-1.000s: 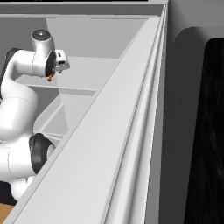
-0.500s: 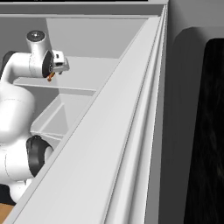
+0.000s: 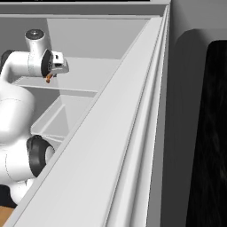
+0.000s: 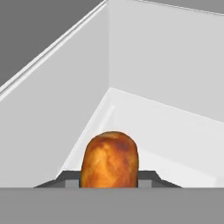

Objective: Place one corn and one chicken drumstick in each tupperware on the nearby counter, to pack two identical lunches.

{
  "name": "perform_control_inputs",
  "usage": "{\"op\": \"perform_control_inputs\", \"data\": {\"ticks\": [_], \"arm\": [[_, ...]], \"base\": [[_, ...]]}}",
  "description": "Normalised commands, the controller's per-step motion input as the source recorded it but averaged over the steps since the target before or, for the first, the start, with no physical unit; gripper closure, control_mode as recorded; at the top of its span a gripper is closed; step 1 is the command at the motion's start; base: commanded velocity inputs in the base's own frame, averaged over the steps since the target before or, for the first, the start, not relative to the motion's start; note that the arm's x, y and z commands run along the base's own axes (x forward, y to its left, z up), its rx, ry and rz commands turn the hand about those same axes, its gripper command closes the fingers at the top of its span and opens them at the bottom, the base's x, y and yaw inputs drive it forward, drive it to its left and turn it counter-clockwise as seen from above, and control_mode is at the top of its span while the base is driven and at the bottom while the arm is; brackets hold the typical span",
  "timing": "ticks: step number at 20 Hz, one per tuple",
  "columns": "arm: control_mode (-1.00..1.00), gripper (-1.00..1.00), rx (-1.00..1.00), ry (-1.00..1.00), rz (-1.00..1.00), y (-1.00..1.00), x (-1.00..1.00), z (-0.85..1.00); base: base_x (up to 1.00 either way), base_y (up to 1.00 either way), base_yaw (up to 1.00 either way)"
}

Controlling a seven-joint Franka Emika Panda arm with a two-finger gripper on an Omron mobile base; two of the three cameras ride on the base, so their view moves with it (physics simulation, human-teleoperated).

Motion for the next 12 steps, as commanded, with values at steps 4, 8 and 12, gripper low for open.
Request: {"op": "perform_control_inputs", "data": {"ticks": [4,8,12], "arm": [[-1.0,1.0,0.0,0.04,0.0,0.0,-0.02,-0.03],[-1.0,1.0,0.02,-0.04,-0.01,-0.02,-0.54,-0.06],[-1.0,1.0,0.07,-0.12,-0.01,-0.16,-0.98,0.0]], "base": [[0.0,0.0,0.0],[0.0,0.0,0.0],[0.0,0.0,0.0]]}}
